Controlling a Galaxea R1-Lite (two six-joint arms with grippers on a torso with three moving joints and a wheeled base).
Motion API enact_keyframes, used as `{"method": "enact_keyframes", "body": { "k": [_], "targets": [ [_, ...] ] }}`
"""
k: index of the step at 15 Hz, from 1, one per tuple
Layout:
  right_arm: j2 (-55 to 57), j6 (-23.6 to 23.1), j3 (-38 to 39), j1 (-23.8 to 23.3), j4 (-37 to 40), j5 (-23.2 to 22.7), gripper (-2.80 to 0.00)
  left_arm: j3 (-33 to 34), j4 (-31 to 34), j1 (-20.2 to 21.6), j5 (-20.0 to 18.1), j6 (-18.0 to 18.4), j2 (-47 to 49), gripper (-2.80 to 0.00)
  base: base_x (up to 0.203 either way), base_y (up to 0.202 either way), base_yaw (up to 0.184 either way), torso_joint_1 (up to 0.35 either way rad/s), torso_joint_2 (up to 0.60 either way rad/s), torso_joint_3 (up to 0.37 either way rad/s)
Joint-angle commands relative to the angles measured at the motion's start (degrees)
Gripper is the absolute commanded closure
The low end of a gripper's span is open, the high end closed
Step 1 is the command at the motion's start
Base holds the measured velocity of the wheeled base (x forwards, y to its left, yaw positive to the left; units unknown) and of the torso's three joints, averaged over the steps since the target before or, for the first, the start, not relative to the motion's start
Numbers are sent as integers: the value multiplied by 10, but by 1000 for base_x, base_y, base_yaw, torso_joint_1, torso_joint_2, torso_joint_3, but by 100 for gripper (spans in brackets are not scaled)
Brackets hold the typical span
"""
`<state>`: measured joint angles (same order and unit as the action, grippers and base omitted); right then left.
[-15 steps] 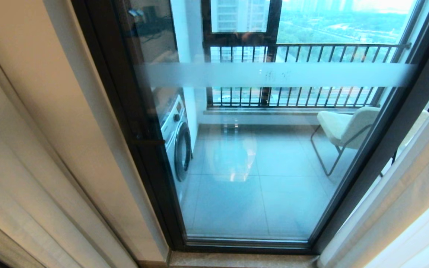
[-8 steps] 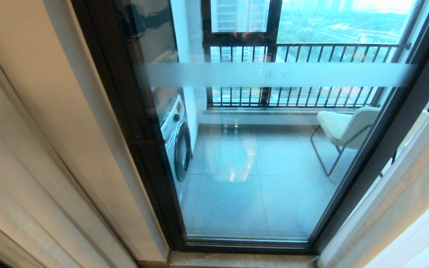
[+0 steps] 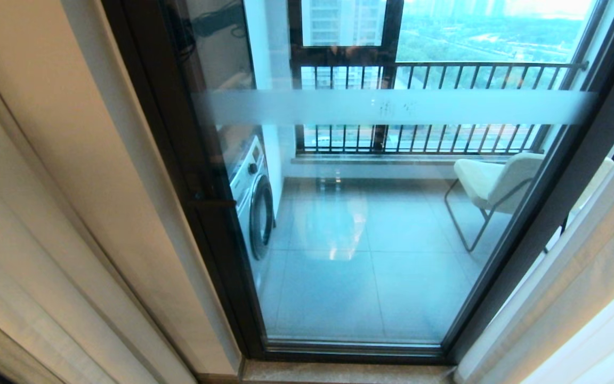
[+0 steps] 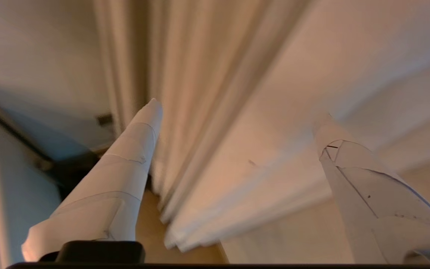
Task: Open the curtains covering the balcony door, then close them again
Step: Close the inner curtains on both sides
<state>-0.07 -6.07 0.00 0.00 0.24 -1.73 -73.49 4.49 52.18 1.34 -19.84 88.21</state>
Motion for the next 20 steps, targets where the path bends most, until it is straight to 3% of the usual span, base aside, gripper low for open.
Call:
{"method": "enact_keyframes", "body": {
  "k": [1, 4, 6, 14, 17, 20],
  "targets": [
    [1, -1, 0, 0, 0, 0, 0, -34, 27, -3, -34, -1, 26, -280, 0, 0, 0, 0, 0, 0],
    [1, -1, 0, 0, 0, 0, 0, -89, 82, -5, -70, -4, 53, -280, 0, 0, 0, 0, 0, 0],
    [1, -1, 0, 0, 0, 0, 0, -132, 100, -10, -81, -25, 78, -280, 0, 0, 0, 0, 0, 0],
    [1, -1, 0, 0, 0, 0, 0, -259, 106, -52, -89, -34, 164, -280, 0, 0, 0, 0, 0, 0],
    [1, -1, 0, 0, 0, 0, 0, -297, 106, -66, -120, -34, 179, -280, 0, 0, 0, 0, 0, 0],
    [1, -1, 0, 0, 0, 0, 0, -338, 106, -75, -121, -34, 200, -280, 0, 0, 0, 0, 0, 0]
  ]
}}
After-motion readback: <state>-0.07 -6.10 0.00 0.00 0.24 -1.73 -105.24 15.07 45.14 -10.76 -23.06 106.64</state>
